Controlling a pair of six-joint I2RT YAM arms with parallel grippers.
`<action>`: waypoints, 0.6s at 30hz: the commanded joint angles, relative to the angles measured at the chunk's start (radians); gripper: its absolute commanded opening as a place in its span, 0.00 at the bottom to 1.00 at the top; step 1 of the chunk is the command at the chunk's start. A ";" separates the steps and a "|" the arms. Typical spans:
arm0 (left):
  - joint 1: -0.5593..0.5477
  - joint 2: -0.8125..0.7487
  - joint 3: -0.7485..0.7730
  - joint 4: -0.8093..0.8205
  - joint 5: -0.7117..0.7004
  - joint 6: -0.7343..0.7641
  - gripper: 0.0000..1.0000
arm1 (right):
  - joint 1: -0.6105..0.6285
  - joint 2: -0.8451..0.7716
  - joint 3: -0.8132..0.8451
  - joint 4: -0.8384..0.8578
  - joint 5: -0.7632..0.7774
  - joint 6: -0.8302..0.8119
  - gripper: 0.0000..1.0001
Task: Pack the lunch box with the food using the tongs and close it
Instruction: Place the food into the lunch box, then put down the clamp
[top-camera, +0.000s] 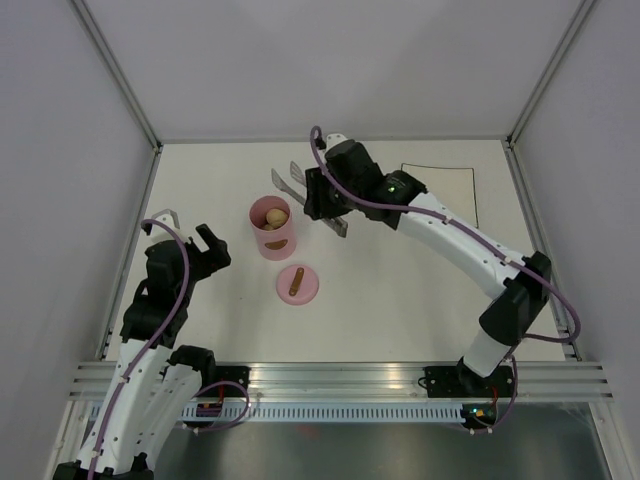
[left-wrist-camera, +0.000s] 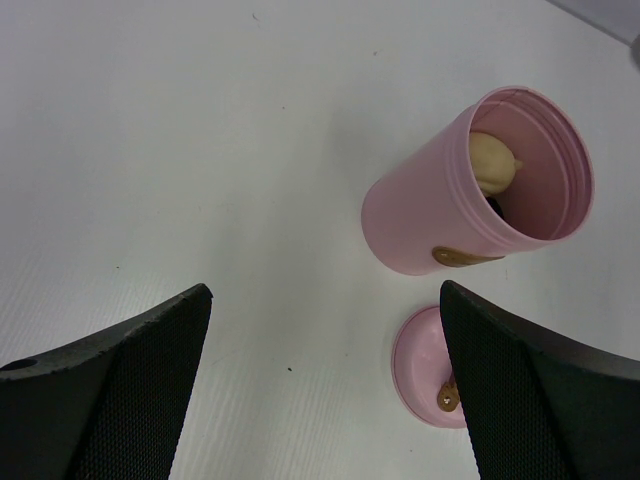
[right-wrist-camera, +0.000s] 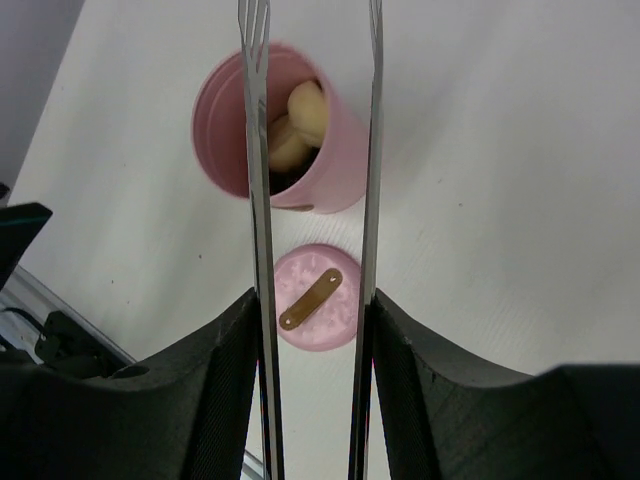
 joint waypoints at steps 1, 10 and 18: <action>0.004 -0.001 -0.004 0.024 0.002 0.002 1.00 | -0.092 -0.108 -0.003 0.057 0.016 0.025 0.52; 0.004 0.005 -0.008 0.041 0.006 0.005 1.00 | -0.368 -0.370 -0.498 0.186 0.356 -0.004 0.52; 0.004 0.031 -0.007 0.052 0.028 0.012 1.00 | -0.471 -0.487 -0.844 0.402 0.478 0.026 0.54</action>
